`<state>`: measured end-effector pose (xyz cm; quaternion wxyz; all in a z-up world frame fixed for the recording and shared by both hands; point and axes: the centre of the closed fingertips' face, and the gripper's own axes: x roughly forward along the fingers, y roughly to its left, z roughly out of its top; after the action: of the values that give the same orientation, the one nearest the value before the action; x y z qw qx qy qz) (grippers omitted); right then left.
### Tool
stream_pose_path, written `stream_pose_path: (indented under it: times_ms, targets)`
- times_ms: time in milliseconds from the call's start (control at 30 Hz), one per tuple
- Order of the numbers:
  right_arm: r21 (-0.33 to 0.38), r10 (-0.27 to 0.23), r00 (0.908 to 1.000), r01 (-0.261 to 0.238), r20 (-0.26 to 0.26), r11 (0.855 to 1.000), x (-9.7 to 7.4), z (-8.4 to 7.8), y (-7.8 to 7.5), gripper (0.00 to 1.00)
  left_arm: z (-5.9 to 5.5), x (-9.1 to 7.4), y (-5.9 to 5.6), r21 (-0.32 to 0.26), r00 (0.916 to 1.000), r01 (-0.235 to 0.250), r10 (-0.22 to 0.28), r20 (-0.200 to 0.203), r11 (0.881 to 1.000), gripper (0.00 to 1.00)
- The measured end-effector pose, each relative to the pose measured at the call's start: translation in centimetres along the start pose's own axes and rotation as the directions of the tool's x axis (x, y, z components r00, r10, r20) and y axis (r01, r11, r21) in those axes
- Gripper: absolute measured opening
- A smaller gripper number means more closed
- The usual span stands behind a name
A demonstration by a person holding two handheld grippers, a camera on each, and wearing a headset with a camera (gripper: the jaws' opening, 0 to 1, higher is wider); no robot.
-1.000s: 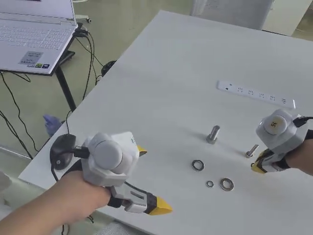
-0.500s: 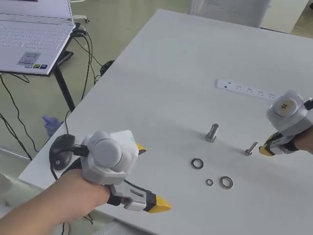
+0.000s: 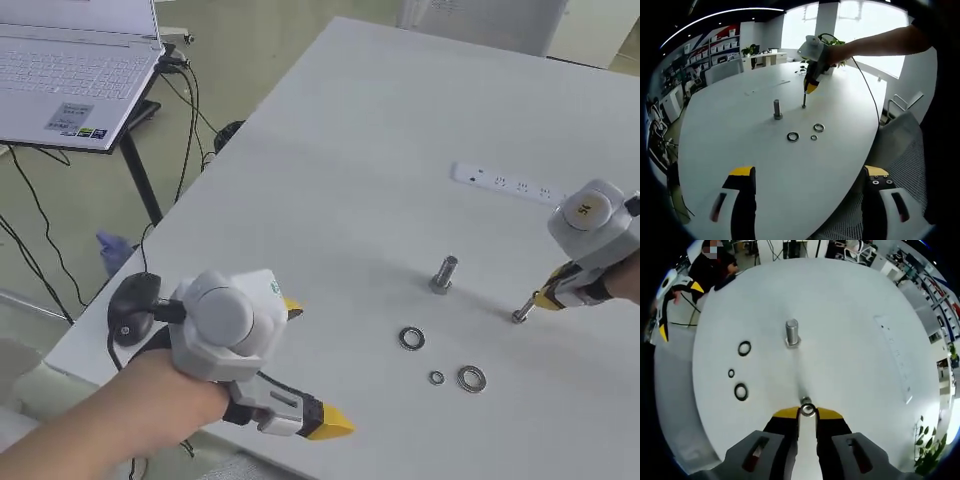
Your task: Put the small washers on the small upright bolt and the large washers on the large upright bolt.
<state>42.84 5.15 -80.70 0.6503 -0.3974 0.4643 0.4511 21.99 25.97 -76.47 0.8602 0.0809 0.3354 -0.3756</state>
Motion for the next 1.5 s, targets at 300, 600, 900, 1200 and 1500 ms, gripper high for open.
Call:
stream_pose_path:
  times_ms: [300, 600, 900, 1200, 1500]
  targets:
    - [-0.003, -0.002, 1.0000, 0.002, -0.003, 1.000, 0.4, 0.2, -0.2, 0.13, -0.1, 0.1, 0.3, -0.004, 1.0000, 0.000, 0.000, -0.005, 1.000, 0.87]
    - [0.000, -0.002, 1.0000, 0.002, -0.008, 1.000, 0.1, 0.0, -0.4, 0.13, -0.2, 0.3, 0.3, -0.004, 1.0000, 0.005, -0.005, -0.008, 1.000, 0.87]
    - [0.016, 0.009, 0.9999, -0.009, -0.007, 1.000, 0.4, -0.2, -0.3, 0.13, -0.4, 0.4, 0.3, -0.003, 0.9998, 0.010, -0.010, -0.016, 1.000, 0.85]
    - [0.010, 0.011, 0.9999, -0.010, -0.013, 1.000, 0.9, -0.2, -0.4, 0.13, -0.4, 0.2, 0.4, -0.009, 0.9999, 0.005, -0.005, -0.013, 1.000, 0.85]
    - [-0.007, 0.010, 0.9998, -0.010, -0.017, 1.000, 1.6, -0.2, -0.3, 0.13, -0.1, 0.4, 0.4, -0.001, 0.9999, 0.006, -0.006, -0.010, 1.000, 0.85]
